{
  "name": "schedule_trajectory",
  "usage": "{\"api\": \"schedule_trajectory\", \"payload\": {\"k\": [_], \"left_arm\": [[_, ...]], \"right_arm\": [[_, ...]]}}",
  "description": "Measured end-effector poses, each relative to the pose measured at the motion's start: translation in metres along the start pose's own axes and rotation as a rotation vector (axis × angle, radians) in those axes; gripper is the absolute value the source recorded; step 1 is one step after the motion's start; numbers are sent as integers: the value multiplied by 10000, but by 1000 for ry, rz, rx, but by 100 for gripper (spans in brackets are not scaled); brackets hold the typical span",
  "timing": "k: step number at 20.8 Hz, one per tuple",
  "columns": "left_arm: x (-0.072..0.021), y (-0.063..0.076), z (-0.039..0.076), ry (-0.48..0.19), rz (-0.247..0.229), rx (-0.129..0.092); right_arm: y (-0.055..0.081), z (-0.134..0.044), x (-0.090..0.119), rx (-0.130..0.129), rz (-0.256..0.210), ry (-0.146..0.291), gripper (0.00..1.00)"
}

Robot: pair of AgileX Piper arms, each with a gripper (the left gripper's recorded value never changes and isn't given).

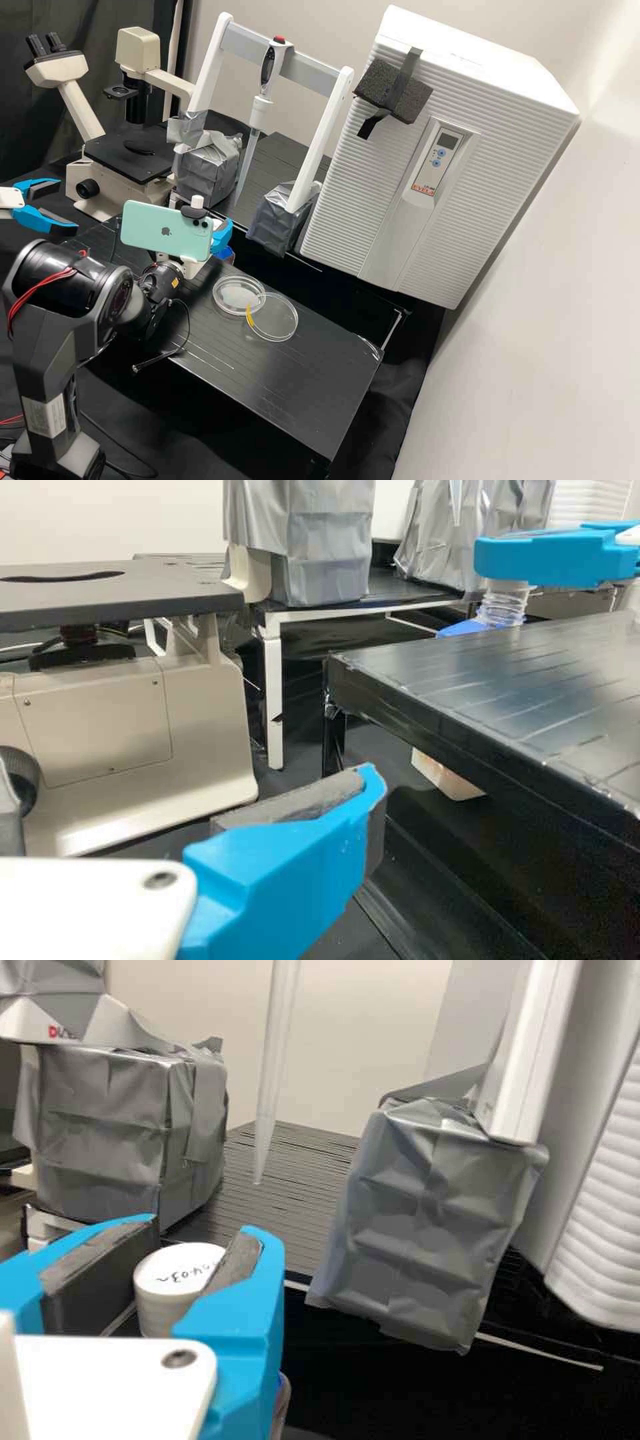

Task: Close the bottle

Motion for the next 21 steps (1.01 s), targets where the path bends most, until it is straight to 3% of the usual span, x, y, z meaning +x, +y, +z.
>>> {"api": "schedule_trajectory", "payload": {"k": [16,17,21], "left_arm": [[12,-5,22,-9,-3,1],[12,-5,22,-9,-3,1],[12,-5,22,-9,-3,1]], "right_arm": [[-23,23,-6,-4,-4,-9,0],[-23,23,-6,-4,-4,-9,100],[-23,23,-6,-4,-4,-9,100]]}}
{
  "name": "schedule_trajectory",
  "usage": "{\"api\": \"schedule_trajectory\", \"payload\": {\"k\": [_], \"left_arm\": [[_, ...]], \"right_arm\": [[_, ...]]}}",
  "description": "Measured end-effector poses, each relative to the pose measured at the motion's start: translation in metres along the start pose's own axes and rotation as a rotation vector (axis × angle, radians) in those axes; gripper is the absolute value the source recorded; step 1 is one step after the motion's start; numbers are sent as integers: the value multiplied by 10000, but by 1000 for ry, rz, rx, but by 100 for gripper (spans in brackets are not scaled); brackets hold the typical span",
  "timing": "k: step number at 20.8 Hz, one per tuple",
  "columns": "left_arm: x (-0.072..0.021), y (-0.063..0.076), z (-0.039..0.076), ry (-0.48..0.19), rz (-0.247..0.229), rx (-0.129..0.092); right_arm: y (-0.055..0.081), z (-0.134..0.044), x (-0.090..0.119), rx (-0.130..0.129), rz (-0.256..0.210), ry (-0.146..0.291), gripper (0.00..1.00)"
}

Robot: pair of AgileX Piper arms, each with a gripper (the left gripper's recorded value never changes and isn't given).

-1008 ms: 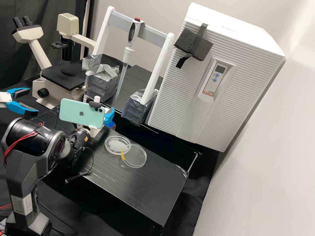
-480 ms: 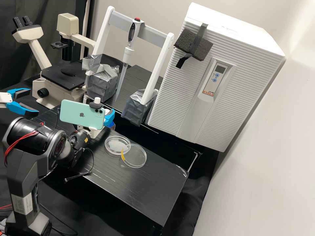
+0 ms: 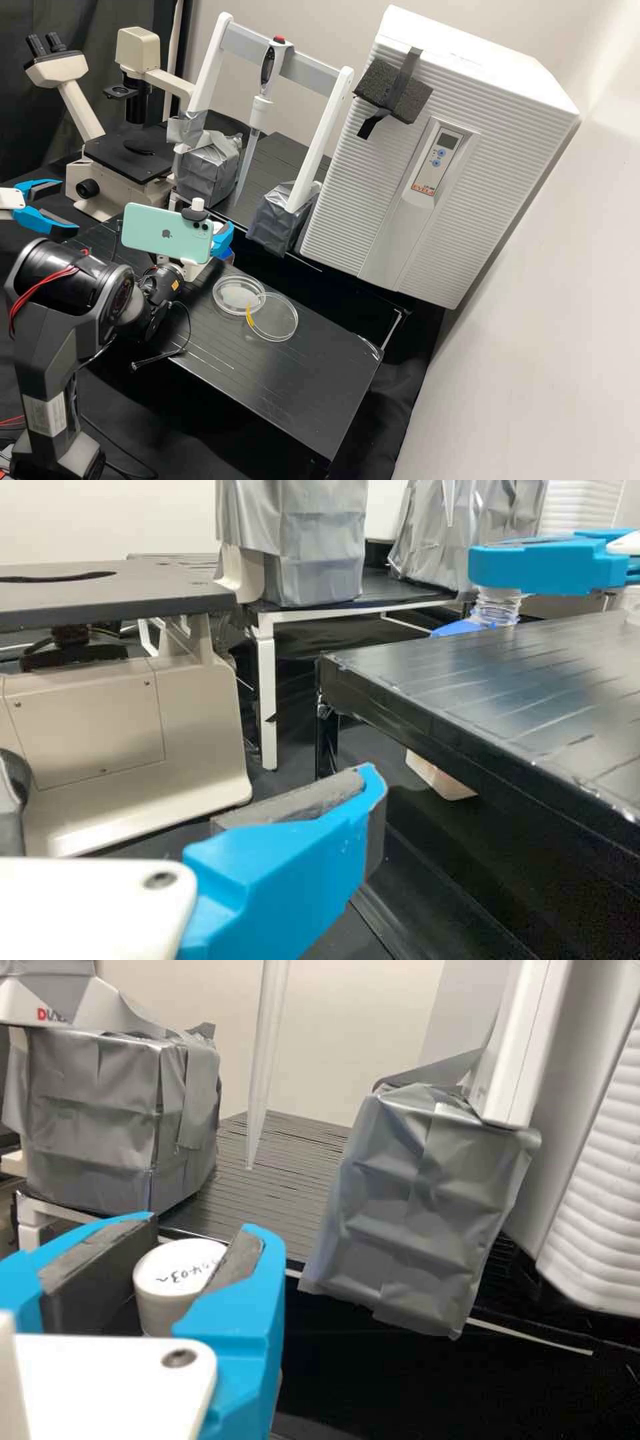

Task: Close the bottle

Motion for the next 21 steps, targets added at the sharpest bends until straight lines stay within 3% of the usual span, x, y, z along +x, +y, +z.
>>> {"api": "schedule_trajectory", "payload": {"k": [5,15,21], "left_arm": [[0,0,0,0,0,0],[0,0,0,0,0,0],[-14,50,20,-2,18,15]], "right_arm": [[-11,19,-29,4,-4,-12,100],[76,-37,-129,7,26,9,100],[190,-168,-390,13,80,76,100]]}}
